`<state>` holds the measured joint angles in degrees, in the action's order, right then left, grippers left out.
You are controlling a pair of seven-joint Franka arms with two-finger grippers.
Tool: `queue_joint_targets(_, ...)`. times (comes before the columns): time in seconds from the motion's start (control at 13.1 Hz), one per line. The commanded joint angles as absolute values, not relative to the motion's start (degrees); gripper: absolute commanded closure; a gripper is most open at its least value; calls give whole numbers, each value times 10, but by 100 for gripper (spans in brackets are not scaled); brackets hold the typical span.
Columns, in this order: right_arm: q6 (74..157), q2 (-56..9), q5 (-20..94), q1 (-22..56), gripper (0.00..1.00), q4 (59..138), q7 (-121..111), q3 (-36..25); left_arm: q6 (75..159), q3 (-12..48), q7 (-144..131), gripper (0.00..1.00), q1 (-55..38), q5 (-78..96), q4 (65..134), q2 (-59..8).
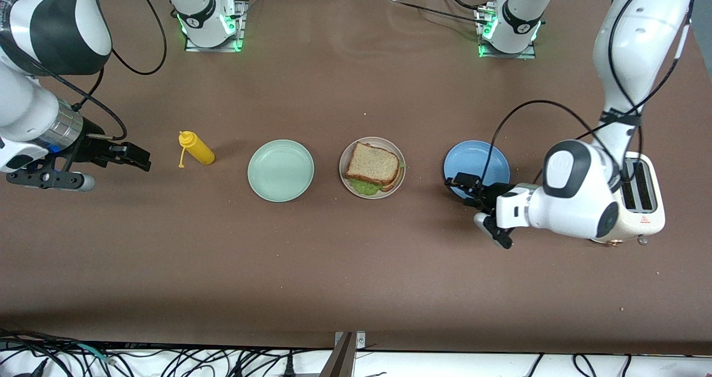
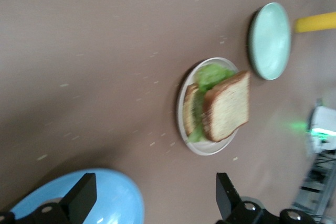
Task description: Make sandwich in beige plate with both arms
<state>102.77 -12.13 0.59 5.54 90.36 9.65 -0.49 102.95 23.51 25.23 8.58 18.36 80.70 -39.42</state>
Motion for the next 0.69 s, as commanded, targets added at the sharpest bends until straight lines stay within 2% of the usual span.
queue_joint_targets(0.0, 1030, -114, 3, 60, 1, 911, 90, -8, 1005, 227, 208, 0, 79, 103, 822, -324)
queue_joint_targets(0.23, 1030, -114, 3, 60, 1, 911, 91, -8, 975, 229, 152, 0, 79, -25, 822, -258)
queue_joint_targets(0.38, 1030, -114, 3, 60, 1, 911, 91, -8, 928, 224, 118, 0, 78, -50, 822, -212)
queue_joint_targets(0.61, 1030, -114, 3, 60, 1, 911, 91, -8, 913, 161, 116, 0, 54, -57, 826, -150)
